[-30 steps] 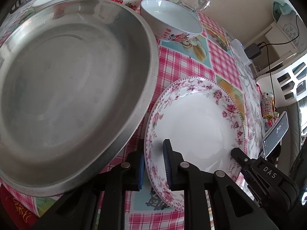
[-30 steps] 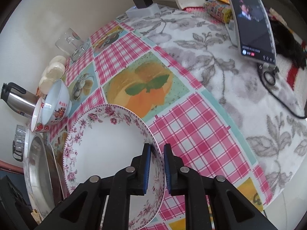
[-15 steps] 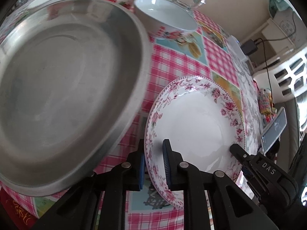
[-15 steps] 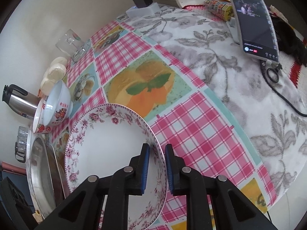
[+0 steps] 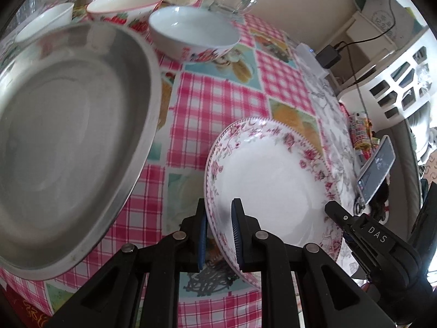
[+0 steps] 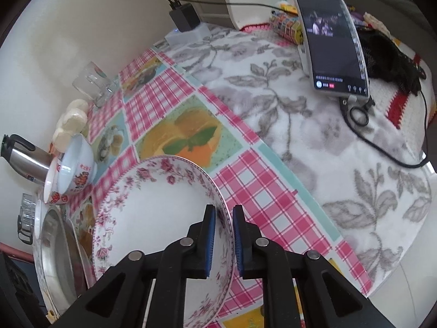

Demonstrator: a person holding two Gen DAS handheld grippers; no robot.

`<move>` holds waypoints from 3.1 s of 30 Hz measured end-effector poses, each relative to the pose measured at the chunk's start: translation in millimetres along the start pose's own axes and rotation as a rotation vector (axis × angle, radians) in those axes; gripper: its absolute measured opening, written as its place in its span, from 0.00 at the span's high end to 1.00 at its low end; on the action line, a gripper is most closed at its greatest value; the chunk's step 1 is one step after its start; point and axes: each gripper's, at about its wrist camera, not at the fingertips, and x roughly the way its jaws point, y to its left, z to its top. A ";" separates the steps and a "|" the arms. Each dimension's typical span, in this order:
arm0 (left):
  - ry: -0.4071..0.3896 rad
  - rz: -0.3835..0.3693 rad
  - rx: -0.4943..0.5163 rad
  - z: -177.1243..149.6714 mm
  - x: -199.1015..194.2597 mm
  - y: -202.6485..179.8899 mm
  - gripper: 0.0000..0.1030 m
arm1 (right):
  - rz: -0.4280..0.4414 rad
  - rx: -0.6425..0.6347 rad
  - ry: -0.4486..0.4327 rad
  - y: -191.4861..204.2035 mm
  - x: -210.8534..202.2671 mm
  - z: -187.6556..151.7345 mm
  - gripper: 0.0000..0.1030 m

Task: Organize plates and bowls
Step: 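Lift the floral plate with both tools and carry it toward the steel basin, then lower the floral plate into the steel basin with both tools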

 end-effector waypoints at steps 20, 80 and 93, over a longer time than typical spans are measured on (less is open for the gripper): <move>-0.074 -0.081 0.037 12.9 -34.4 -5.2 0.82 | 0.075 0.019 -0.120 5.2 -35.1 1.3 0.86; -0.264 -0.124 -0.268 75.5 -154.6 195.2 0.83 | 0.219 -0.329 -0.172 230.9 -58.9 -77.5 0.86; -0.207 -0.083 -0.293 75.6 -140.8 209.8 0.83 | 0.179 -0.347 -0.099 239.5 -34.5 -84.9 0.86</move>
